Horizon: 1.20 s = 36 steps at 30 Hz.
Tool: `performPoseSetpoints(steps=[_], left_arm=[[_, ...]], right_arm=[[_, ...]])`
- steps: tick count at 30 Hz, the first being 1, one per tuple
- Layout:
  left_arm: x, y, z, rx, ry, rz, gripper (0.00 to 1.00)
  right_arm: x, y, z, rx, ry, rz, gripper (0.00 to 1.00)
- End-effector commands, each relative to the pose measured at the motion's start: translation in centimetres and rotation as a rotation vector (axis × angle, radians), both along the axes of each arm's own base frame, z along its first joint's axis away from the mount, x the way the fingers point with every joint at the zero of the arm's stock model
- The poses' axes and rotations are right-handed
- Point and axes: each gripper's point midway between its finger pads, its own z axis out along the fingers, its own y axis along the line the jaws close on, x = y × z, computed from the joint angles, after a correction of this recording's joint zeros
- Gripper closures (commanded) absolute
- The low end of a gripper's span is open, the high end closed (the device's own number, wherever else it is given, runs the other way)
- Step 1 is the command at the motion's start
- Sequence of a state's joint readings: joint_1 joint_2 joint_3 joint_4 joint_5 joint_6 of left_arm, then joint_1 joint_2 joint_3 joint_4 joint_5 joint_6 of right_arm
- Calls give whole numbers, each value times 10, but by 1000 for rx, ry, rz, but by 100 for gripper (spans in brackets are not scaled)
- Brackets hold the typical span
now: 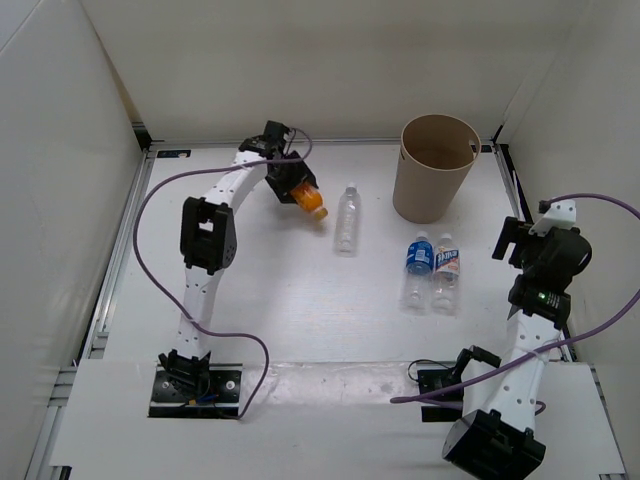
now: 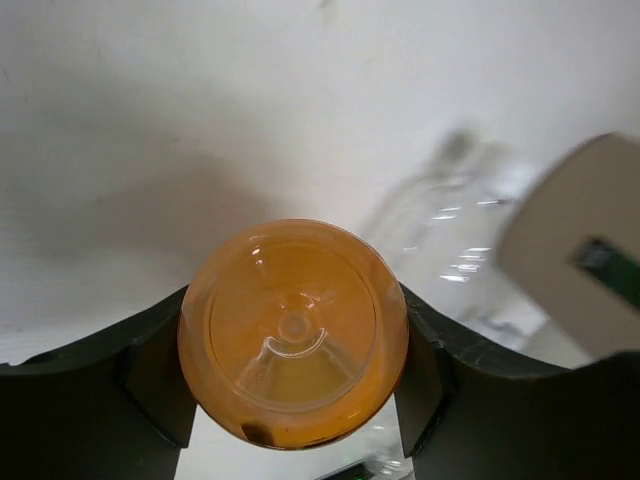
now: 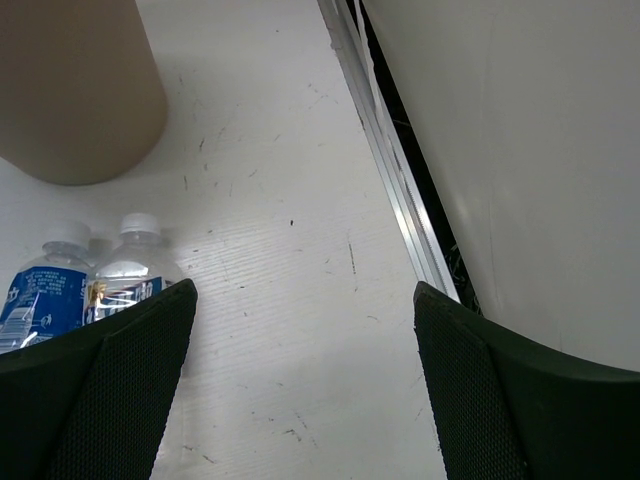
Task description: Put the plastic bottles in the bin
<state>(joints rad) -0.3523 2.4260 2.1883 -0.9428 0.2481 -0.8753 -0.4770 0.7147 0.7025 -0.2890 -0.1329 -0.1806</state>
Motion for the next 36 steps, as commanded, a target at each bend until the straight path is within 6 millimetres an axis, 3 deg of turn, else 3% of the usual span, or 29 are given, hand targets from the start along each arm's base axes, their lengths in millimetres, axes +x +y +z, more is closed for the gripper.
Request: performPoseSetpoints(steps=[1, 4, 5, 6, 7, 9, 10, 14, 18, 21, 22, 24, 26, 36], left_arm=[[51, -4, 151, -224, -364, 54, 53], [83, -17, 217, -361, -596, 51, 58], [85, -23, 238, -429, -626, 53, 60], [94, -30, 271, -495, -752, 41, 60], [98, -34, 285, -531, -782, 49, 64], [97, -39, 346, -598, -923, 56, 64], [100, -47, 348, -617, -944, 58, 65], [94, -64, 397, -710, -1085, 117, 65], [82, -79, 413, -647, -1179, 95, 67], [43, -111, 427, -499, -1276, -22, 73], [48, -109, 421, -457, -1287, -17, 73], [28, -132, 424, -368, -1350, -78, 76], [14, -155, 413, -330, -1336, -102, 76], [1, -207, 368, -226, -1329, -179, 69]], right_arm=[[2, -5, 1, 11, -22, -33, 10], [3, -4, -2, 20, -20, -39, 10], [4, -7, -2, 15, -22, -49, 10], [3, -7, -5, 14, -19, -53, 10], [3, -8, -4, 12, -22, -61, 10], [2, -12, -6, 15, -19, -87, 10], [2, -13, -6, 12, -20, -92, 10], [-1, -16, -8, 5, -10, -117, 10], [-6, -20, -9, -9, 7, -151, 10], [-10, -20, -8, -18, 16, -158, 10], [-11, -21, -7, -23, 12, -162, 10], [-14, -21, -8, -32, 27, -172, 10], [-18, -19, -7, -36, 32, -175, 10], [-37, -15, -4, -70, 60, -196, 10]])
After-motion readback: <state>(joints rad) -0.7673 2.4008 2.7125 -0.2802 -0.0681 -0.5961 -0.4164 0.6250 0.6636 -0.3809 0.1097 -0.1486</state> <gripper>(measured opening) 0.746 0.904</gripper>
